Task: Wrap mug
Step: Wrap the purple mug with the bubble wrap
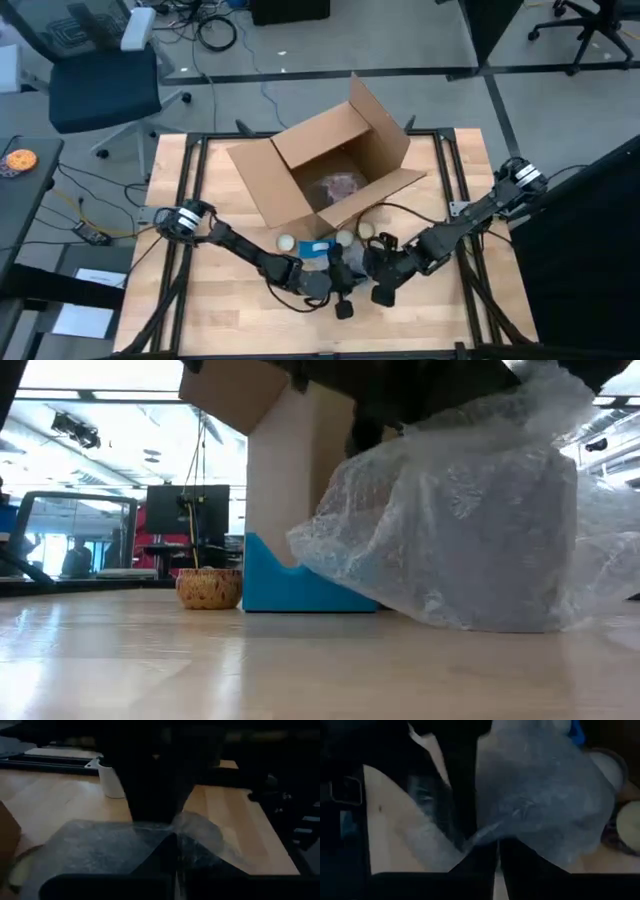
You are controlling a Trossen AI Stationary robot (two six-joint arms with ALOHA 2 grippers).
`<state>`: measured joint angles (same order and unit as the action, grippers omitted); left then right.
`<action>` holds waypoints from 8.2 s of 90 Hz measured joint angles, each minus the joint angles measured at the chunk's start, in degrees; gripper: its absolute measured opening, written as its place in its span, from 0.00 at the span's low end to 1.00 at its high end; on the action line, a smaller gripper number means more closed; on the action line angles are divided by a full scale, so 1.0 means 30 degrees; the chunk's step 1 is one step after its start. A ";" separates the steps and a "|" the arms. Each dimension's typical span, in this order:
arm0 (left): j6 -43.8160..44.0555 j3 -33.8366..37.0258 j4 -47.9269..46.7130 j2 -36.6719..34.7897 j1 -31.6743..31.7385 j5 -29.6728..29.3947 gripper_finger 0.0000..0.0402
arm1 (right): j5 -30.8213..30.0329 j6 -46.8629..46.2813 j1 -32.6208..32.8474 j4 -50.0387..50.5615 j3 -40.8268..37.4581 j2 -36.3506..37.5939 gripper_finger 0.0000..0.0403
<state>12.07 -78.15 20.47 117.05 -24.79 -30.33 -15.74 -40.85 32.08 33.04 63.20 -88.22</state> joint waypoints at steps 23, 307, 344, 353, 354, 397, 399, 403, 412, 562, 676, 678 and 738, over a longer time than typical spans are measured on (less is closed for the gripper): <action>-0.0018 -0.0022 -0.2775 -0.0997 0.0091 -0.0732 0.00 | 0.0493 0.1142 -0.0638 -0.1703 -0.0013 -0.0682 0.00; -0.0386 -0.6448 -1.9972 -0.1296 -0.1830 0.0350 0.29 | -0.3605 0.4483 -0.0223 -0.0499 0.4417 -0.4131 0.00; 0.1684 -0.6448 -2.3994 -0.4132 -0.4638 -0.0849 0.32 | -0.0632 0.3912 -0.1302 -0.0517 0.4568 -0.6996 0.00; 0.3558 -0.6362 -2.4141 -0.4246 -0.5652 -0.2012 0.32 | 0.0391 0.3637 -0.1681 -0.0372 0.4561 -0.7001 0.00; 0.3764 -0.6295 -2.4043 -0.4244 -0.5749 -0.2175 0.32 | 0.0474 0.3619 -0.1706 -0.0341 0.4561 -0.6965 0.00; 0.3752 0.3186 -0.6220 -0.2814 -0.2917 -0.2423 0.32 | 0.3128 -0.0914 -0.1989 0.1742 0.5224 -0.6223 0.00; 0.3444 0.3447 -0.5301 -0.2787 -0.2651 -0.2221 0.32 | 0.3217 -0.1352 -0.1989 0.1885 0.5224 -0.6223 0.00; 0.2724 0.3865 -0.3873 -0.2782 -0.2150 -0.1940 0.32 | 0.3341 -0.2400 -0.1993 0.2116 0.5231 -0.6220 0.00; 0.1246 0.4277 -0.2753 -0.2782 -0.1167 -0.1615 0.32 | 0.3493 -0.4031 -0.1982 0.2698 0.5264 -0.6194 0.00; 0.3193 0.3934 -0.5660 -0.3532 -0.3980 -0.3016 0.32 | 0.1804 -0.1666 -0.0735 0.6824 0.9872 -0.5231 0.00; 0.3206 0.3942 -0.5783 -0.3532 -0.3984 -0.3016 0.32 | 0.2532 -0.3356 -0.1123 0.9526 0.8196 -0.6104 0.00; 0.3213 0.3942 -0.5791 -0.3532 -0.3981 -0.3016 0.32 | 0.2713 -0.3302 -0.1150 0.9355 0.8196 -0.6312 0.00; 0.3600 0.3949 -0.4515 -0.2135 -0.3724 -0.2995 0.32 | 0.3837 -0.1991 -0.1465 0.7358 0.8657 -0.8328 0.00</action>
<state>22.87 -66.30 6.92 110.65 -35.96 -39.31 -4.23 -46.82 27.68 55.12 89.17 -113.21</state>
